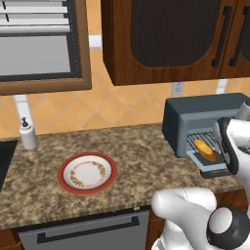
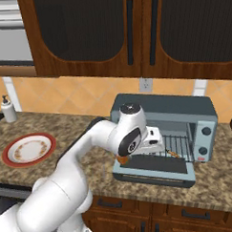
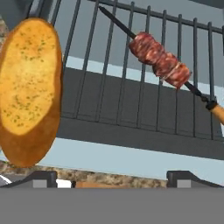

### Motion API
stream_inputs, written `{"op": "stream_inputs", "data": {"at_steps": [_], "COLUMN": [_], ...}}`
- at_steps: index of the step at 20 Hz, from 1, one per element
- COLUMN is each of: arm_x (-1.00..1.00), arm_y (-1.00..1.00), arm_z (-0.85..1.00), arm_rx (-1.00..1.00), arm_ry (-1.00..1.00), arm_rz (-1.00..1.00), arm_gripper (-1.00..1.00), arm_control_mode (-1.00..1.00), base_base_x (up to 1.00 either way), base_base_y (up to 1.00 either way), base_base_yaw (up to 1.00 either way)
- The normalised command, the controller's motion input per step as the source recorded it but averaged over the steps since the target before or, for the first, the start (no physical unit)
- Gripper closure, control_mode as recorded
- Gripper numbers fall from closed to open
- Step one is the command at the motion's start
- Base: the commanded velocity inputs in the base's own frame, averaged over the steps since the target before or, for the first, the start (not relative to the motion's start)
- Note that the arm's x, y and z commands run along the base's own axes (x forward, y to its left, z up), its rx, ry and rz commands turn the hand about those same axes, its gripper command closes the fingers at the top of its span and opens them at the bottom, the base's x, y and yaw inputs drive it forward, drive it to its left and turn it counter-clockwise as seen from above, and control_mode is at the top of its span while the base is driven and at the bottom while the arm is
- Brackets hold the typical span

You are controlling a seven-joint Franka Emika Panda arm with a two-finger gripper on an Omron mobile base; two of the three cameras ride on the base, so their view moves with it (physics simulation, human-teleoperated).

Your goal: Pick up the kebab skewer and baguette bread, and place them inside the toaster oven. Close the toaster oven door and start by setting the timer.

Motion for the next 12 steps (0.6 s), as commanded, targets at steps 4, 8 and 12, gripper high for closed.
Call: {"op": "stream_inputs", "data": {"at_steps": [4,8,12], "arm_x": [-0.44,-0.18,-0.11], "arm_y": [0.12,-0.01,-0.01], "arm_z": [-0.15,-0.01,0.0], "arm_rx": [-0.11,-0.02,0.0], "arm_ry": [-0.02,0.01,0.05], "arm_rz": [0.0,-0.09,-0.15], "arm_gripper": [-1.0,-1.0,-1.0], "arm_control_mode": [-1.0,-1.0,-1.0], "base_base_x": [0.0,0.0,0.0], "base_base_y": [0.0,0.0,0.0], "base_base_yaw": [0.0,0.0,0.0]}}
